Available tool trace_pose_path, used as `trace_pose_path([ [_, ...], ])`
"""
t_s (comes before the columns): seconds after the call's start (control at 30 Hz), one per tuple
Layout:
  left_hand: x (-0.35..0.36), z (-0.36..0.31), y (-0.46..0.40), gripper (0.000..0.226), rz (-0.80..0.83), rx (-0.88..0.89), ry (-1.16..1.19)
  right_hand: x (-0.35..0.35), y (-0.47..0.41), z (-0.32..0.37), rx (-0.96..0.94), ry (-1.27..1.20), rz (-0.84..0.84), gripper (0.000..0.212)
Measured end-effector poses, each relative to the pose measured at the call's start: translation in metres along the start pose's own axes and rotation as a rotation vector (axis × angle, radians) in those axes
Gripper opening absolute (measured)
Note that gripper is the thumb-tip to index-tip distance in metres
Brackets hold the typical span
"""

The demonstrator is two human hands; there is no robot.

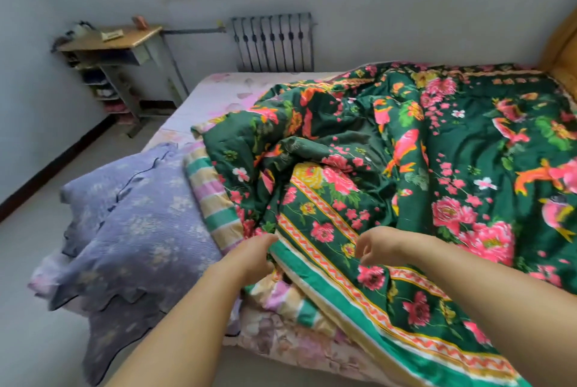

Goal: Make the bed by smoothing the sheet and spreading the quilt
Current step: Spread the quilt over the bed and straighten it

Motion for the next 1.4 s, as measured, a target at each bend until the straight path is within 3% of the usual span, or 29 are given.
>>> trace_pose_path([
  [0.9,-0.007,0.246,0.078,0.060,-0.047,-0.278,0.354,-0.003,-0.124,0.306,-0.320,0.442,0.149,0.035],
  [1.4,-0.090,0.399,0.026,0.062,-0.008,-0.380,0.444,-0.068,-0.255,0.435,-0.331,0.260,0.172,0.032],
])
Point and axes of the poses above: each hand's wrist, its own y-axis away from the middle knuckle, its own x-axis out of the palm, z = x × y, the point moved 7 cm from there along -y, towards the middle knuckle, and after that the axes turned 10 degrees about z, right-handed, at the moved point
